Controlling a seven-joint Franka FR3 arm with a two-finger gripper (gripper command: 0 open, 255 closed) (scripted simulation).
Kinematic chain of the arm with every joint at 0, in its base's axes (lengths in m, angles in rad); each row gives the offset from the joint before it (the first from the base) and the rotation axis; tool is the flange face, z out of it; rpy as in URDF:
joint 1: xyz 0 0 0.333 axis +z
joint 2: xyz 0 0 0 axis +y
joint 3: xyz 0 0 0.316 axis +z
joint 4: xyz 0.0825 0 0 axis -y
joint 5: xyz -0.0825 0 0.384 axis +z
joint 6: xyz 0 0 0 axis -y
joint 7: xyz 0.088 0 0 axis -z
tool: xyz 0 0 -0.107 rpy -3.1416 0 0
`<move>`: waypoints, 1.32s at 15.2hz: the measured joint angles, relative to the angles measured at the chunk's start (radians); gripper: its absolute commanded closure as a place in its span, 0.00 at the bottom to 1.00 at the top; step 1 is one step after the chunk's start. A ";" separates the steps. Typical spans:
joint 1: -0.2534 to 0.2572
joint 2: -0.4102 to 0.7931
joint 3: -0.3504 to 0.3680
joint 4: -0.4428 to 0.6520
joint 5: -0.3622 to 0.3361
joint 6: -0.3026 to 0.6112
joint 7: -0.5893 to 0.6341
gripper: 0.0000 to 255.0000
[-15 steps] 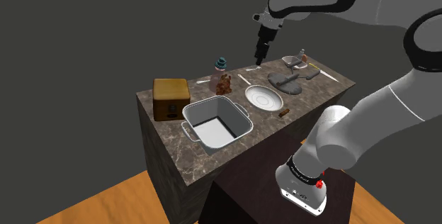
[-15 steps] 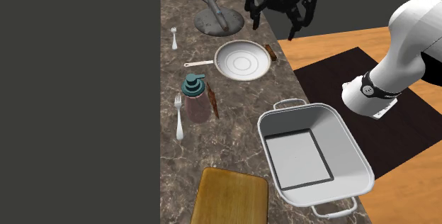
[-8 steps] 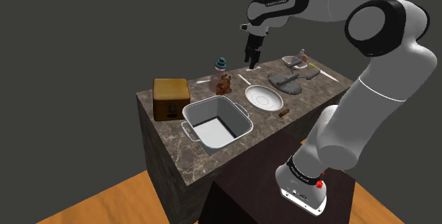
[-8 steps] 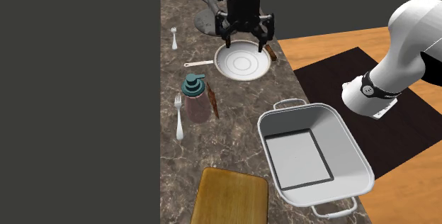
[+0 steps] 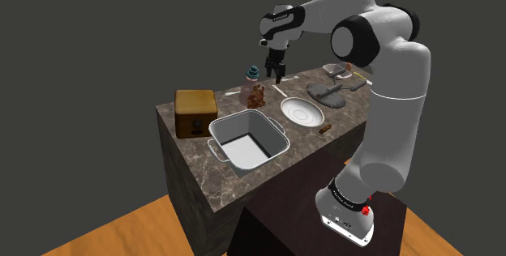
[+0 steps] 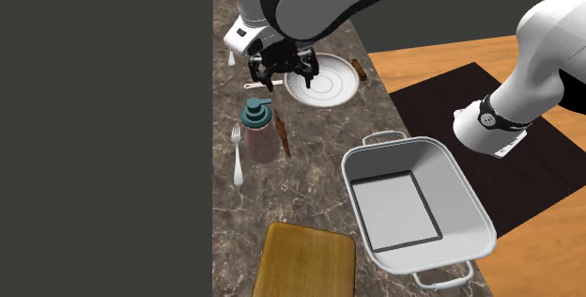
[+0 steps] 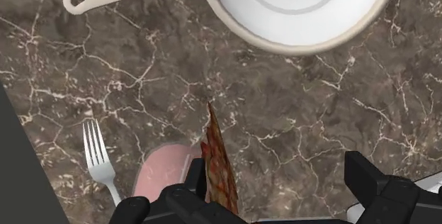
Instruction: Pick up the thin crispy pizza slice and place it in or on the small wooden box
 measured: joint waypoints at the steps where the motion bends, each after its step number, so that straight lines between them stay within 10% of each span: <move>1: -0.013 0.043 0.014 0.040 0.009 -0.008 -0.032 0.00; 6: -0.078 0.229 0.074 0.211 0.035 -0.028 -0.164 0.00; 19: -0.083 0.266 0.089 0.164 0.050 0.051 -0.187 0.00; 20: -0.083 0.266 0.089 0.164 0.050 0.052 -0.187 1.00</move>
